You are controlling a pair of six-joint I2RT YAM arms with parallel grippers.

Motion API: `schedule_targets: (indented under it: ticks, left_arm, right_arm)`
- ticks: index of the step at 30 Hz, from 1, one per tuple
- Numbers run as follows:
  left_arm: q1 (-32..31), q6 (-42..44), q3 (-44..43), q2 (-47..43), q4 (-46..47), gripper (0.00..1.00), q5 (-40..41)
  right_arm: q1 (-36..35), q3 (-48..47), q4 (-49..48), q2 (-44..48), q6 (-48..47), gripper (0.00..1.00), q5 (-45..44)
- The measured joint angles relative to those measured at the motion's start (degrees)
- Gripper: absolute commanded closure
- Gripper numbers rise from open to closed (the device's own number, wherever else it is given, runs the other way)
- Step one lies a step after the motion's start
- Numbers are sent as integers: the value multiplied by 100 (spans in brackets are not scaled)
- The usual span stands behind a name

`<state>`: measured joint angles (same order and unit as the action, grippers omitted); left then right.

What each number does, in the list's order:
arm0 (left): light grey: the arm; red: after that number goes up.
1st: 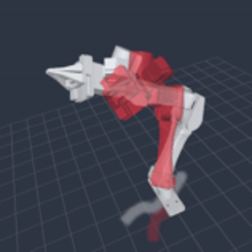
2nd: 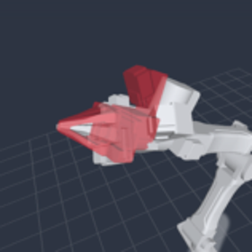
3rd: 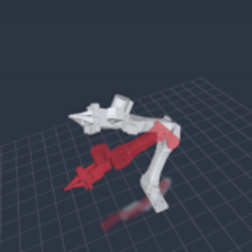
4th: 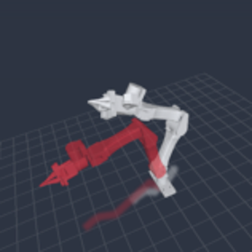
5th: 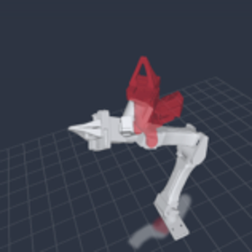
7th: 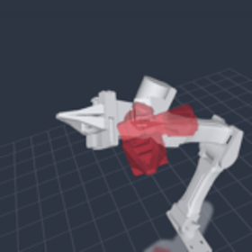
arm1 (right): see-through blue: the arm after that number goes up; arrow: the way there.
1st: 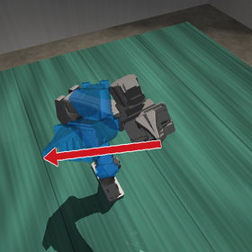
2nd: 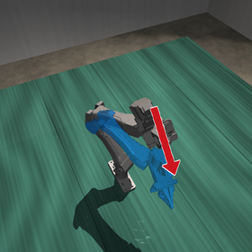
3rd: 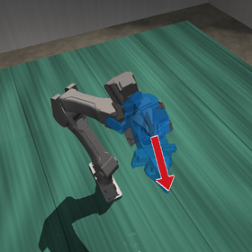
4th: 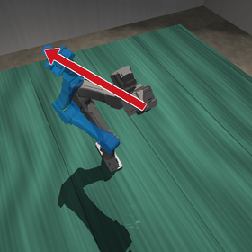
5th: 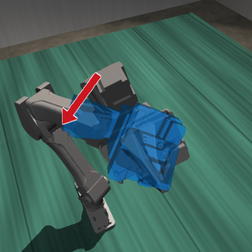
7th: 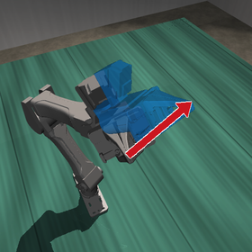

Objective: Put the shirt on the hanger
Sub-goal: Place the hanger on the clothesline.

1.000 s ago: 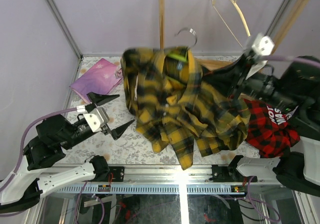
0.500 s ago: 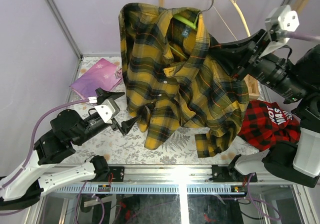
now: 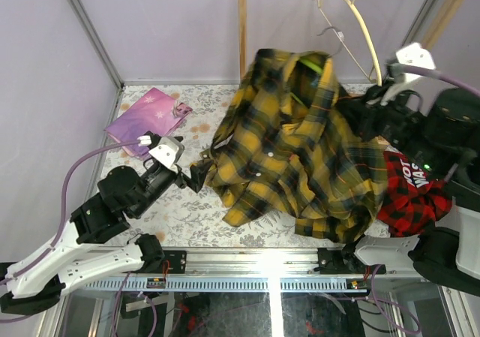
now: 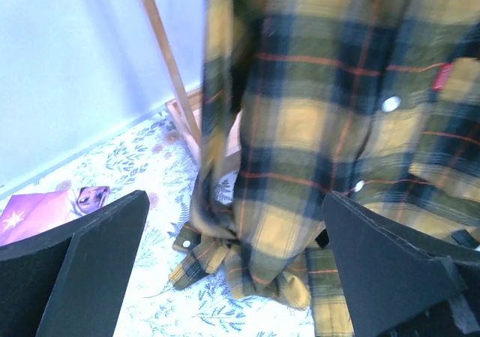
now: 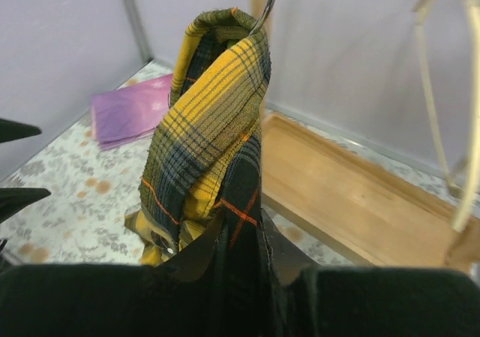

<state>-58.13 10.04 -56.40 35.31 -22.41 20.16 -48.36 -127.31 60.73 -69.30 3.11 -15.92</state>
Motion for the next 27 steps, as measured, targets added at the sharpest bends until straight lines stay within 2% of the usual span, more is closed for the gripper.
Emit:
schedule_targets:
  ticks: [9,14,18,22,27]
  left_arm:
    - [0,-181,9,498,240,0,551]
    - [4,-264,74,518,264,0,708]
    - [179,-437,116,516,273,0,824]
    - [1003,-820,-31,844,166,0,514]
    - [2643,-1375,-280,1676,26,0,-741]
  right_arm:
    - [0,-1003,470,407,66,100,-1419]
    - [0,-748,420,774,33,100,-1670]
    - [2,-382,378,675,59,100,-1534]
    - [4,278,111,313,107,100,-1128]
    - [4,929,-289,-426,164,100,-629]
